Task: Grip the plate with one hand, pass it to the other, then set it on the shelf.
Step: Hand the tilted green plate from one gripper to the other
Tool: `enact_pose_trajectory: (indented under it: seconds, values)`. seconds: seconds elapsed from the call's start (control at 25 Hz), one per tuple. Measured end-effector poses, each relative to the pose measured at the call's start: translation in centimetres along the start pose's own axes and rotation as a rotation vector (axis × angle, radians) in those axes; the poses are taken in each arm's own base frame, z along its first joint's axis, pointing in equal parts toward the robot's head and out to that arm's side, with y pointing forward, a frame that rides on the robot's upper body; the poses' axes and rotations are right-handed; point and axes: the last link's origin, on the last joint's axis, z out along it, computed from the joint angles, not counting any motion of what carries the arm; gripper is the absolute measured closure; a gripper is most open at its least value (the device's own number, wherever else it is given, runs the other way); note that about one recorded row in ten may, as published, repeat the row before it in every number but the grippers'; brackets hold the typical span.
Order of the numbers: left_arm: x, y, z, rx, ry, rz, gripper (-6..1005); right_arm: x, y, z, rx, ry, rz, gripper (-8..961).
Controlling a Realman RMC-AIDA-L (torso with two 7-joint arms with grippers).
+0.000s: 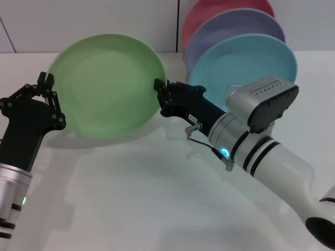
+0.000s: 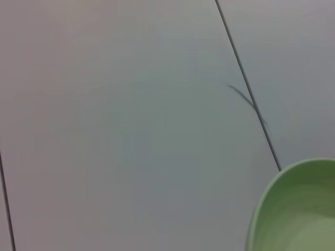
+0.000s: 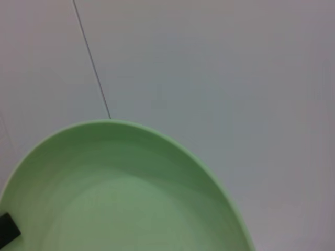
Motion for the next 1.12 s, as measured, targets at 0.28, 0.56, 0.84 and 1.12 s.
enact_pose_trajectory:
  seconds: [0.28,0.56,0.84,1.12]
  values:
    - [-0.05,0.04,-0.01,-0.002,-0.004,0.000,962,0.11,0.03,-0.14,0.001,0.000,0.005,906]
    - [-0.11,0.05,-0.21,-0.001,-0.007,-0.001,962,0.16,-0.03,-0.29,0.006,-0.004,0.011,909]
    - [-0.06,0.19,-0.31,-0.011,-0.003,-0.001,962,0.23,-0.02,-0.33,0.008,-0.003,0.014,919]
    - [-0.07,-0.06,-0.29,-0.005,-0.003,0.002,935,0.24,-0.01,-0.31,0.009,-0.002,0.014,919]
